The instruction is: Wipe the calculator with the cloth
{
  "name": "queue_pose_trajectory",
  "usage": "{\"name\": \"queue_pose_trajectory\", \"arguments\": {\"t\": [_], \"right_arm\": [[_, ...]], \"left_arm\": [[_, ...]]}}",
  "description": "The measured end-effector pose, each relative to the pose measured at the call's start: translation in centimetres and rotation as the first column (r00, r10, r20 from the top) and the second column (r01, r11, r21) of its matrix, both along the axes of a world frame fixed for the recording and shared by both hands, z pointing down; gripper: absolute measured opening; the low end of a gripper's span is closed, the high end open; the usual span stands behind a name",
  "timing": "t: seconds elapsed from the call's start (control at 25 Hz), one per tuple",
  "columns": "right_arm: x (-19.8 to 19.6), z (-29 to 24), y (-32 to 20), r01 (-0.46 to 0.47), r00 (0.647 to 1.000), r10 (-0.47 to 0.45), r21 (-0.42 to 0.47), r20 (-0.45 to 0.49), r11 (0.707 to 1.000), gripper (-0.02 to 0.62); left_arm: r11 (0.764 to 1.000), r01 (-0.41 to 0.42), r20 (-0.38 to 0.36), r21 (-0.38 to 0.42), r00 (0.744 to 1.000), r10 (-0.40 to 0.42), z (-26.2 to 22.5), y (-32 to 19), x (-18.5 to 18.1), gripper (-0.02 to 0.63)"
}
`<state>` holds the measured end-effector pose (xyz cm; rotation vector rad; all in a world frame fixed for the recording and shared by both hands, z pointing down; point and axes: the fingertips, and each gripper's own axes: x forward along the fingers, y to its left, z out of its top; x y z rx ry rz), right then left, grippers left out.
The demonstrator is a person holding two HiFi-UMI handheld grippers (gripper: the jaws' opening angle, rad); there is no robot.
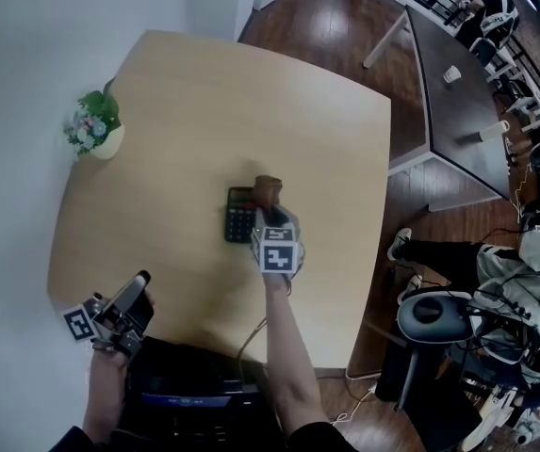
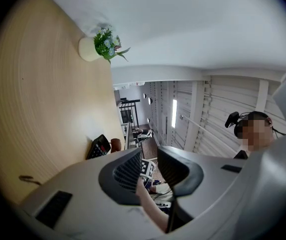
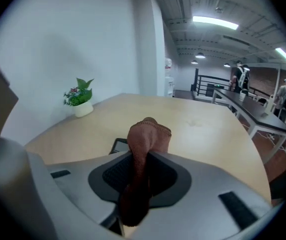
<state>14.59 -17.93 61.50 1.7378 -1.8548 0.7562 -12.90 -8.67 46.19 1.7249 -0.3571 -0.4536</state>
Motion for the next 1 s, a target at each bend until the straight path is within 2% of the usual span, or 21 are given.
{"name": "queue_pose_trajectory", "arguments": {"t": [0.12,0.4,0.6,0.72,0.8,0.88,1.0], "right_arm": [[-0.2,2.0,-0.4,0.0,1.0,0.001,-0.057,0.017,0.998,0.081],[-7.3,3.1,-2.2,0.151,0.986,-0.143,-0.095,0.084,0.984,0.081],[-12.9,3.6,-1.9,0.278,0.951,-0.258,-0.108,0.173,0.954,0.081],[-14.3,2.8,-1.3,0.314,0.917,-0.288,-0.056,0.278,0.948,0.081],[-13.4,1.0,-0.9,0.272,0.902,-0.26,0.013,0.345,0.962,0.081],[-10.4,-0.9,-0.5,0.173,0.907,-0.191,0.08,0.376,0.982,0.081],[-3.4,-2.5,0.1,-0.013,0.951,-0.029,0.133,0.307,0.991,0.081]], "left_arm": [[1.0,0.005,0.0,-0.001,1.0,-0.005,0.3,0.1,-0.3,0.095],[1.0,0.023,-0.009,-0.005,1.0,-0.023,0.2,0.1,-0.3,0.095],[1.0,0.019,-0.002,-0.009,1.0,-0.019,0.3,0.4,-0.5,0.095],[1.0,0.008,-0.004,-0.006,1.0,-0.008,0.1,0.3,-0.1,0.095],[1.0,0.0,-0.007,-0.005,1.0,0.0,-0.2,0.4,0.2,0.095],[1.0,-0.005,-0.008,-0.002,1.0,0.005,-0.3,0.5,0.6,0.095],[1.0,-0.005,-0.008,-0.001,1.0,0.005,-0.3,0.3,0.6,0.095]]}}
